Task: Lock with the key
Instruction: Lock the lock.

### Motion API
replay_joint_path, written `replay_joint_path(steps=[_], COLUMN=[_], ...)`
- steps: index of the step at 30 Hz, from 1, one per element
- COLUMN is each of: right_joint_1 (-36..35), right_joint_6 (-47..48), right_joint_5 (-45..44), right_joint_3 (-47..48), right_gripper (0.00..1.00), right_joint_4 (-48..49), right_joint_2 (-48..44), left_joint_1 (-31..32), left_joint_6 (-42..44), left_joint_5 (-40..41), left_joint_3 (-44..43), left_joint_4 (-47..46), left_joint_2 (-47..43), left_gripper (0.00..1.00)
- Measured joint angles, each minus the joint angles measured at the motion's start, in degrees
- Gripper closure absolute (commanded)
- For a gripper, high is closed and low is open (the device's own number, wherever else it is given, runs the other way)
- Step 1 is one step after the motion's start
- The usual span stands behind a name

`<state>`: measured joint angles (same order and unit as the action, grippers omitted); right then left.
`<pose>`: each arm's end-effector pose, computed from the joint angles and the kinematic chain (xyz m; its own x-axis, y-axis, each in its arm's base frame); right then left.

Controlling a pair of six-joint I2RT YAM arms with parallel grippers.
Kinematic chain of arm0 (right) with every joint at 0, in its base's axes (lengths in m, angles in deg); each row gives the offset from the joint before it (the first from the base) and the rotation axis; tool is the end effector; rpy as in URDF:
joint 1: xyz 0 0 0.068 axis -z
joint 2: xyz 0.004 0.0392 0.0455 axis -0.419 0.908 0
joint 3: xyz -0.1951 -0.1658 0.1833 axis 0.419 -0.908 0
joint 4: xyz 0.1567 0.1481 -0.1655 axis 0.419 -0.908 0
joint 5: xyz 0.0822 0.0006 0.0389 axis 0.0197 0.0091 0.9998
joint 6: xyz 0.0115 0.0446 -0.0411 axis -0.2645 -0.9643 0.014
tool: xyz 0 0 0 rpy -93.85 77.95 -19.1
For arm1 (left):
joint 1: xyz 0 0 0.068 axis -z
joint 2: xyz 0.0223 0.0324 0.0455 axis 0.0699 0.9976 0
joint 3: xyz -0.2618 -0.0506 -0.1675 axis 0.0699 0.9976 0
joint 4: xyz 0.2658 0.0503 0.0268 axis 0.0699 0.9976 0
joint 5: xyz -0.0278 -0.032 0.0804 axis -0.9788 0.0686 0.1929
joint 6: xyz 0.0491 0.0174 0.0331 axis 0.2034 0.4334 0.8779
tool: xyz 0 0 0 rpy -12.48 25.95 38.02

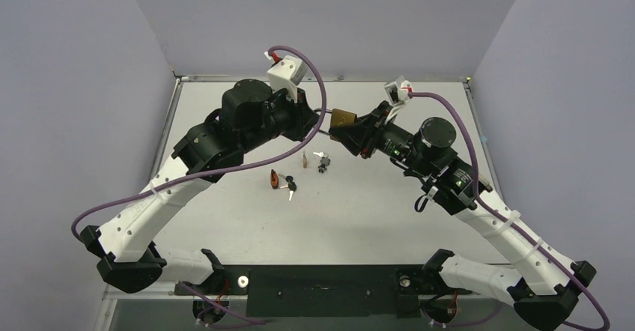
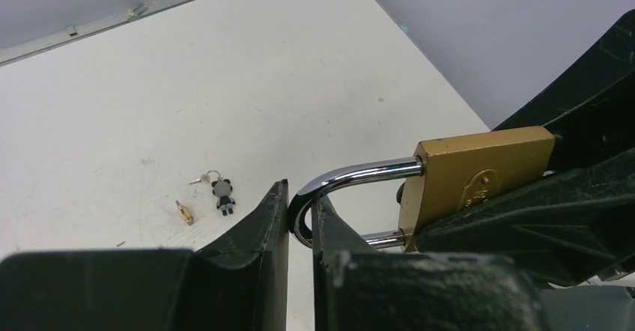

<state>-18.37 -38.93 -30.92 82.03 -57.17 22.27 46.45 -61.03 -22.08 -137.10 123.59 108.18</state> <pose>0.1540 0.1651 0.4726 -0.3714 0.2192 -0.9022 -0.8021 0.4136 0.4307 0.1767 -0.2084 0.5278 -0.3959 -0.0237 -0.9180 0.6275 0.7229 -0.2893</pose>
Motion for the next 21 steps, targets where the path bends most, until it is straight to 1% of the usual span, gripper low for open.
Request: replay_joint_path(steps=[9, 14, 21], right_joint_1=[0.00, 0.00, 0.02], right_joint_6=[-0.28, -0.63, -0.85], right_joint_5=[-0.17, -0.31, -2.12], right_joint_3=[-0.44, -1.29, -2.32], right_gripper=[1.00, 1.00, 1.00], right_joint_4=[2.99, 5.51, 8.98], right_joint_2=[1.38, 2.01, 2.08], left_joint_1=[1.42, 1.44, 1.53], left_joint_6=[-0.07, -0.09, -0.04], left_joint_5=[3.93, 4.79, 4.85], left_joint_3=[-0.17, -0.28, -3.08], left_joint_4=[-0.09, -0.20, -0.02], left_joint_2=[0.09, 0.17, 2.23], left_gripper=[1.00, 1.00, 1.00])
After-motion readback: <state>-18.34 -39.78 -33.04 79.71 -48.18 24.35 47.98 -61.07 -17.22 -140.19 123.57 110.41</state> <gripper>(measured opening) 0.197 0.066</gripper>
